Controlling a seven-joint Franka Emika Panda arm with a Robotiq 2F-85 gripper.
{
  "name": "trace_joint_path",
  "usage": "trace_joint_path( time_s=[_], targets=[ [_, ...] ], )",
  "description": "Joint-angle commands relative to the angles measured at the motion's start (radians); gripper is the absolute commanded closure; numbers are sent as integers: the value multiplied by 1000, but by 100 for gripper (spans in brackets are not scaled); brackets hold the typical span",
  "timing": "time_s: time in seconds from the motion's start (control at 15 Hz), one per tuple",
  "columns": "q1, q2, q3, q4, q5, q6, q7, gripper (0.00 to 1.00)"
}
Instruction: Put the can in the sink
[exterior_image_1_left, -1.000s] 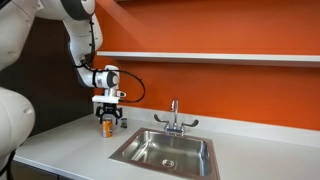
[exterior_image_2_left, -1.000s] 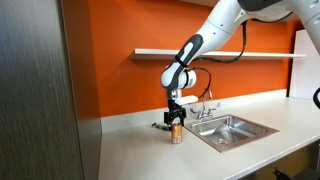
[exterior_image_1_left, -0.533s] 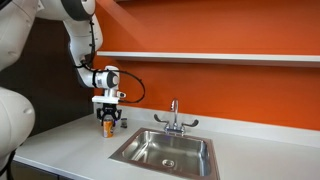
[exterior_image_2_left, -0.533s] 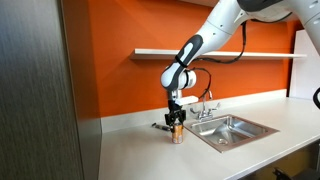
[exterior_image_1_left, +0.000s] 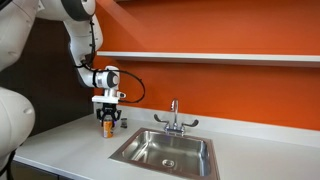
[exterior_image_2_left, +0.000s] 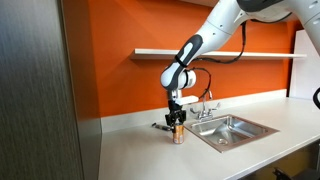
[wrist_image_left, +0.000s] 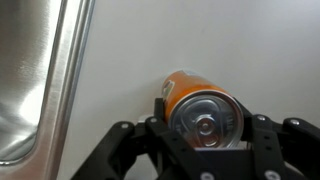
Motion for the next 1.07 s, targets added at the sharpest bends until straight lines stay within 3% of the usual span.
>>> trace_joint_path(
  time_s=[0.0,1.0],
  targets=[
    [6,-34,-1,2,-21,-46,17,62],
    [8,-177,-9,-79,-23,-65,55,62]
  ],
)
